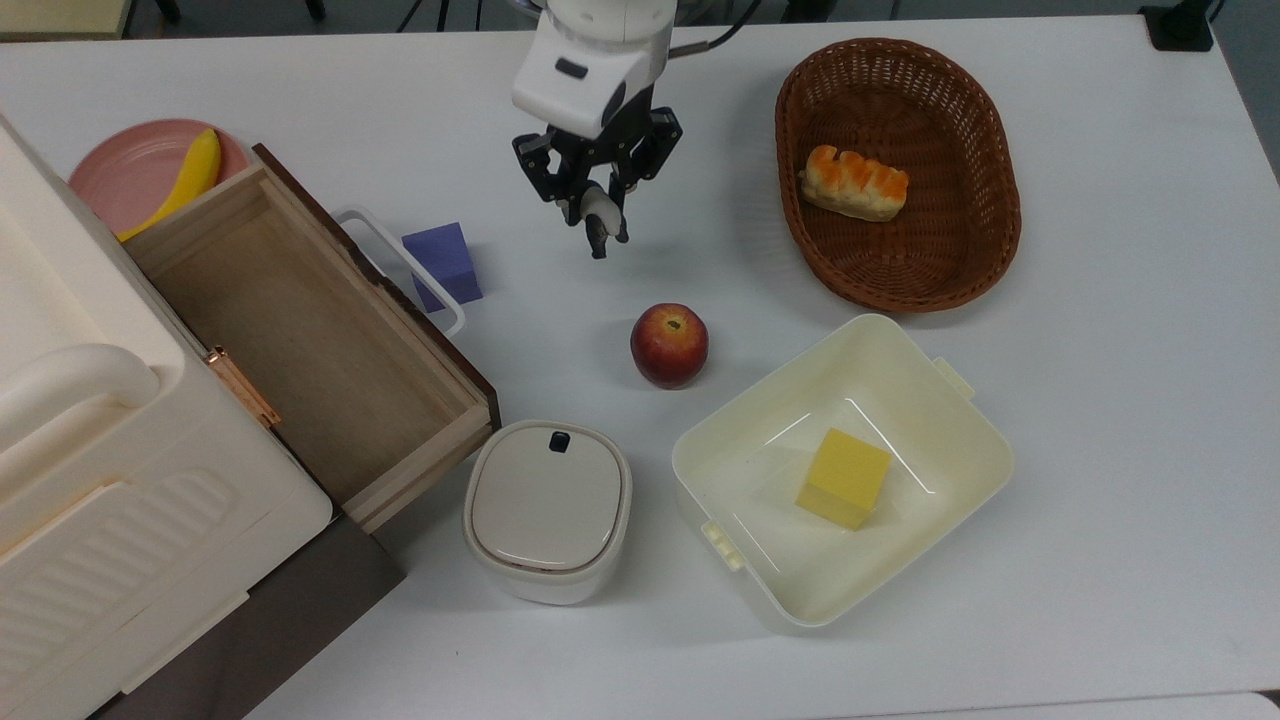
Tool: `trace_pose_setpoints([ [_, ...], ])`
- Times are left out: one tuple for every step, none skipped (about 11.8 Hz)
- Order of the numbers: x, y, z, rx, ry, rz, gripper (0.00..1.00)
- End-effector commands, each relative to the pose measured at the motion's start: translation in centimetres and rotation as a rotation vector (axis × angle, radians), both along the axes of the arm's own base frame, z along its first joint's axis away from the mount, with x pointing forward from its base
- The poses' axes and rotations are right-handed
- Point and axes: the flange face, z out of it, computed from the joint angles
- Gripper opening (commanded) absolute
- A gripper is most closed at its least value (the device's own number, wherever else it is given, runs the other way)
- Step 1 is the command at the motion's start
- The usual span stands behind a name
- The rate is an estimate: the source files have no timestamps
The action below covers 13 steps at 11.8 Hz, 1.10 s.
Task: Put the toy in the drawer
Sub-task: 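Lift the panda toy and carry it over the open drawer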
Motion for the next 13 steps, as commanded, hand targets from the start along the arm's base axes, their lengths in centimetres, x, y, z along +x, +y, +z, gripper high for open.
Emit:
trace_pose_setpoints([
  [2.2,-3.7,5.3,0.077,-0.103,-0.113,0.0],
  [3.1,-6.6,6.3,0.096,-0.127,-0.164,0.0],
  [4.1,-8.7,6.8,0.11,-0.145,-0.205,0.0],
  [4.7,-11.0,6.8,0.121,-0.151,-0.245,0.0],
  [5.2,-13.2,6.1,0.12,-0.147,-0.28,0.0],
  [5.7,-15.4,5.9,0.118,-0.152,-0.311,0.0],
  [6.3,-16.9,5.4,0.116,-0.154,-0.332,0.0],
  [6.9,-18.1,4.8,0.112,-0.154,-0.346,0.0],
  [7.2,-19.6,4.7,0.11,-0.162,-0.367,0.0],
  [7.1,-20.8,4.5,0.108,-0.161,-0.382,0.0],
  [7.0,-21.7,4.1,0.106,-0.157,-0.39,0.0],
  [7.2,-22.0,3.5,0.105,-0.151,-0.395,0.0],
  [7.0,-23.1,3.3,0.102,-0.149,-0.41,0.0],
])
